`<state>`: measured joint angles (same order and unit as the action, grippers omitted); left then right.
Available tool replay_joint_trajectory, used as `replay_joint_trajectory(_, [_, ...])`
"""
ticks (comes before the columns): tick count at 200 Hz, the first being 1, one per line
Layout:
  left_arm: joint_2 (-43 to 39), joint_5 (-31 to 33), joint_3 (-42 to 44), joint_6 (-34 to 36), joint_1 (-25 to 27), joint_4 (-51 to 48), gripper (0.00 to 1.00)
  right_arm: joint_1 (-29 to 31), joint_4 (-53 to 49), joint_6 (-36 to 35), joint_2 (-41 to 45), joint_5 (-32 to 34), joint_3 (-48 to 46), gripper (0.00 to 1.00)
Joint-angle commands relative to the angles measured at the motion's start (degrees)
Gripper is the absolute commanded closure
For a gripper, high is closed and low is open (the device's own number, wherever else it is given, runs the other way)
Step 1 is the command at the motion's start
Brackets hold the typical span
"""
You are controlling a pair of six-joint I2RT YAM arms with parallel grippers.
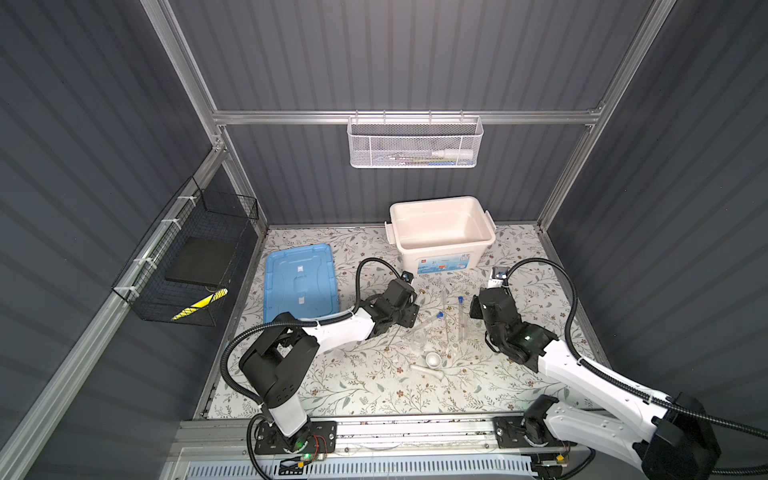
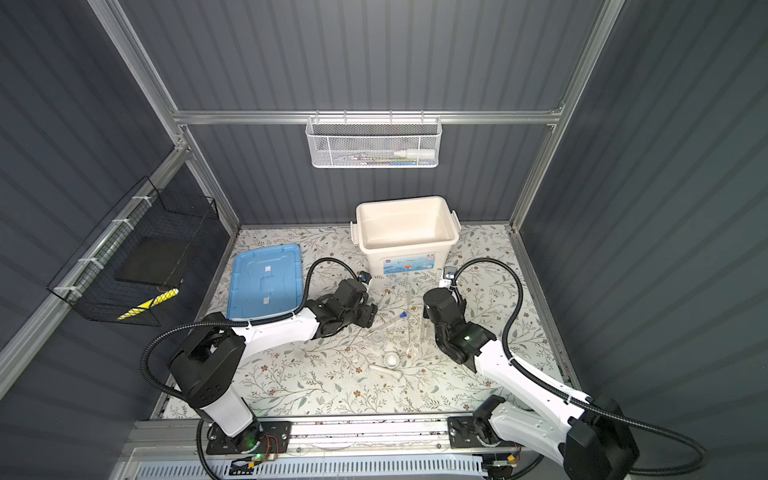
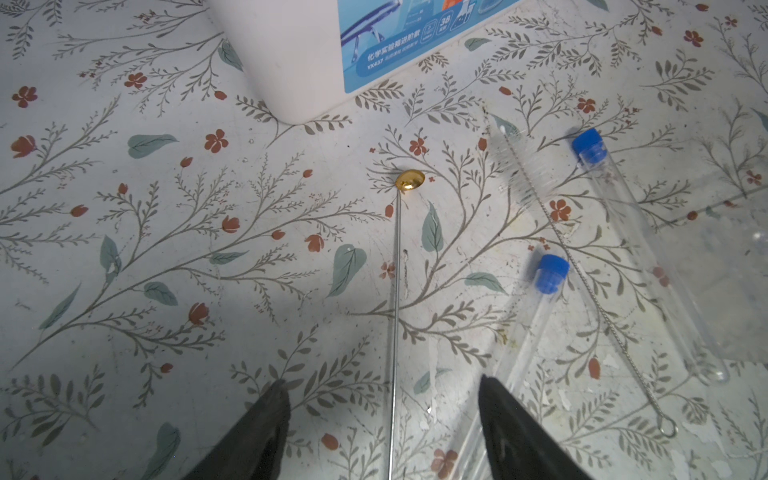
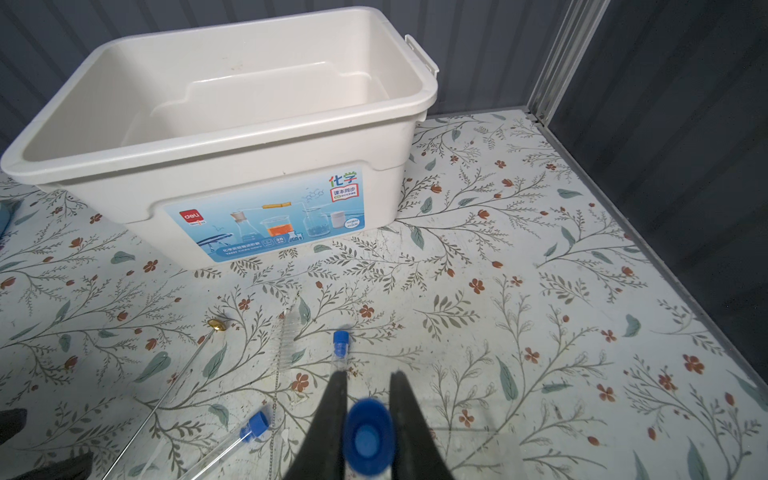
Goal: Organize the chemistry lab equipment
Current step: 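Hold the blue cap in the right gripper near the white bin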
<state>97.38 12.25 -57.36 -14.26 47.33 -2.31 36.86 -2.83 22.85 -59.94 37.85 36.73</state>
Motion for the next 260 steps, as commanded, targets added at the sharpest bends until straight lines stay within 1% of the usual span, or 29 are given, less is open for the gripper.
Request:
replay_joint_trajectory(1, [-1.2,0.1,0.8,-0.9,0.2,-1.0,0.26,0.3,2.1,0.9,-0.5,1.8,-0.7,0.86])
replay_joint_trajectory(111, [-0.9,0.0,0.8,-0.9,0.2,-1.0,0.26,0.5,3.4,0.6,-1.1,4.1,-2.1,0.86])
replay_joint_trajectory(197, [-0.8,0.0,0.9,-0.9,0.2,-1.2,0.26,1.3,5.3,0.4,-2.6,4.2,-3.1,0.87])
replay_joint_trajectory(260, [-0.9,0.1,1.0,-0.9,0.1,-1.3,0.26,3.4,6.6,0.1,-2.7,6.2,-4.8,0.83])
